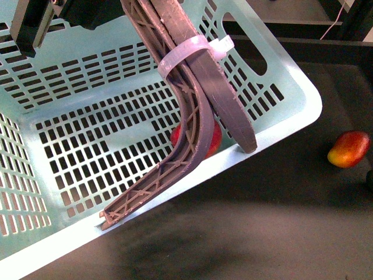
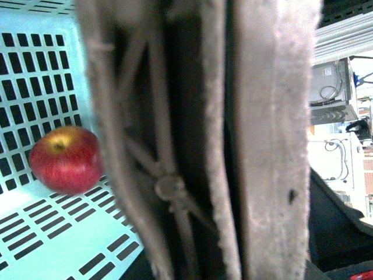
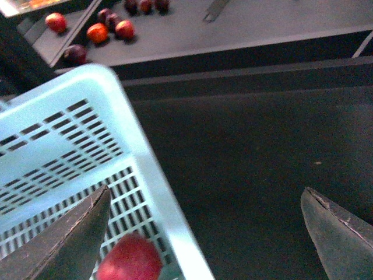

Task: Pick apple with right arm and hold basket with left

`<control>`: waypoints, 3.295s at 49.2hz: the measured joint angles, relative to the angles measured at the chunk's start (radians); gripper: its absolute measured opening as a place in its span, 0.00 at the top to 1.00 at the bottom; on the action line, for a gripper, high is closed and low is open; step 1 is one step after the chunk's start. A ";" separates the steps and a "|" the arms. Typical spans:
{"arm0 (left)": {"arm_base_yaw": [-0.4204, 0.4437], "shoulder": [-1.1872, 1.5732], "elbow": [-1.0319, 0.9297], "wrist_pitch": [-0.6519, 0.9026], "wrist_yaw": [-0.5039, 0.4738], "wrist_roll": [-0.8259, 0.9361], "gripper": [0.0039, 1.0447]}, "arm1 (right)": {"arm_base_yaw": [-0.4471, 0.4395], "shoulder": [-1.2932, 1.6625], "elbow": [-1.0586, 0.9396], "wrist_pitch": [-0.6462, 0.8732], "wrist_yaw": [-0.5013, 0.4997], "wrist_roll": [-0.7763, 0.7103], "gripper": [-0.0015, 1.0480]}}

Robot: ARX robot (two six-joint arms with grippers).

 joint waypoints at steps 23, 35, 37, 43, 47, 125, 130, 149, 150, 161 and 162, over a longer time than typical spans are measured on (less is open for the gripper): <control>-0.002 0.000 0.000 0.000 0.010 -0.004 0.86 | -0.192 -0.204 -0.316 0.409 0.011 -0.253 0.60; -0.002 0.000 0.000 0.000 0.011 -0.004 0.86 | -0.247 -0.351 -0.446 0.384 -0.064 -0.270 0.98; -0.002 0.000 0.000 0.000 0.013 -0.004 0.86 | -0.269 -0.376 -0.460 0.375 -0.083 -0.272 0.98; -0.002 0.000 0.000 0.000 0.013 -0.005 0.86 | -0.291 -0.430 -0.491 0.348 -0.082 -0.272 0.98; -0.002 0.000 0.000 0.000 0.010 -0.002 0.86 | -0.292 -0.480 -0.515 0.322 -0.086 -0.272 0.98; -0.002 0.001 0.000 0.000 0.010 -0.003 0.86 | -0.294 -1.150 -0.607 -0.226 -0.087 -0.273 0.98; -0.002 0.001 0.000 0.000 0.010 -0.003 0.86 | -0.294 -1.186 -0.607 -0.262 -0.087 -0.273 0.98; -0.002 0.002 0.000 0.000 0.010 -0.005 0.86 | -0.294 -1.345 -0.607 -0.427 -0.087 -0.274 0.92; -0.002 0.002 0.000 0.000 0.010 -0.004 0.86 | -0.294 -1.345 -0.607 -0.427 -0.087 -0.274 0.89; -0.002 0.002 0.000 0.000 0.010 -0.004 0.86 | -0.294 -1.345 -0.607 -0.427 -0.087 -0.274 0.52; -0.002 0.002 0.000 0.000 0.010 -0.004 0.86 | -0.294 -1.345 -0.607 -0.427 -0.087 -0.274 0.49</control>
